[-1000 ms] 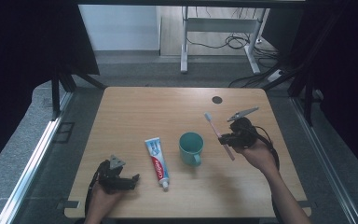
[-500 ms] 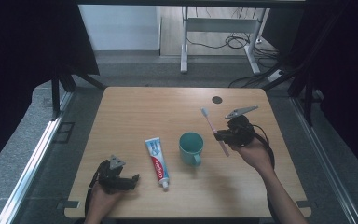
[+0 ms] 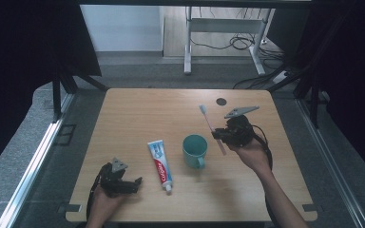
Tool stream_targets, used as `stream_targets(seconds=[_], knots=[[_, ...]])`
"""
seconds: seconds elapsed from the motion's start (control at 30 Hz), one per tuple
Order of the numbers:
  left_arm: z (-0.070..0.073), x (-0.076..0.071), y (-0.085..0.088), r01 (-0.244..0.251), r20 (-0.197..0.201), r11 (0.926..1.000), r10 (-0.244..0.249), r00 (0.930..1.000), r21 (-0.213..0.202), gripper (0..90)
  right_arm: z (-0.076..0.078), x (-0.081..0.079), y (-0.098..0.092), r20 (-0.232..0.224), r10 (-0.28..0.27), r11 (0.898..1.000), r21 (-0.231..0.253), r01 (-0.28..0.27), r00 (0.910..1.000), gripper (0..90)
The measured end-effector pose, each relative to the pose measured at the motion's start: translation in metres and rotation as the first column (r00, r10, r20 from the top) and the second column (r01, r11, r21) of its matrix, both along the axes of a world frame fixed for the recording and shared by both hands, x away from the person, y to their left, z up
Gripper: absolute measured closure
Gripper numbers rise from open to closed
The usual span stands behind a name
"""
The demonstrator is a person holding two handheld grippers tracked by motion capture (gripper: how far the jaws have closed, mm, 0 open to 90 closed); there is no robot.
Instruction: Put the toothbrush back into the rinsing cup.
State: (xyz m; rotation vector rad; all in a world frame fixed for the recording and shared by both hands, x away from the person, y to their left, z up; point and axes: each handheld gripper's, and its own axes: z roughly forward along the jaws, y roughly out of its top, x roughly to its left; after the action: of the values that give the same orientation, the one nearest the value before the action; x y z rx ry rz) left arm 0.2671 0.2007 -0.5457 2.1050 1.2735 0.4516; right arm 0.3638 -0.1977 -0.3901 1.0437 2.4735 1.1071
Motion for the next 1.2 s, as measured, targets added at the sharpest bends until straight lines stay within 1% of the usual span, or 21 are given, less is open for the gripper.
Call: stream_targets(seconds=[0.5, 0.8, 1.2], knots=[[0.000, 0.000, 0.000, 0.002, 0.002, 1.0000, -0.002, 1.0000, -0.001, 1.7, 0.003, 0.004, 0.021, 0.042, 0.011, 0.999, 0.040, -0.013, 0.9991, 79.0], [0.000, 0.000, 0.000, 0.004, 0.000, 1.0000, -0.004, 1.0000, 0.000, 1.7, 0.003, 0.007, 0.032, 0.052, 0.018, 0.997, 0.073, -0.022, 0.9985, 78.9], [0.000, 0.000, 0.000, 0.004, 0.001, 1.0000, -0.004, 1.0000, -0.001, 1.7, 0.000, 0.010, 0.046, 0.070, 0.027, 0.995, 0.091, -0.033, 0.9972, 78.9]])
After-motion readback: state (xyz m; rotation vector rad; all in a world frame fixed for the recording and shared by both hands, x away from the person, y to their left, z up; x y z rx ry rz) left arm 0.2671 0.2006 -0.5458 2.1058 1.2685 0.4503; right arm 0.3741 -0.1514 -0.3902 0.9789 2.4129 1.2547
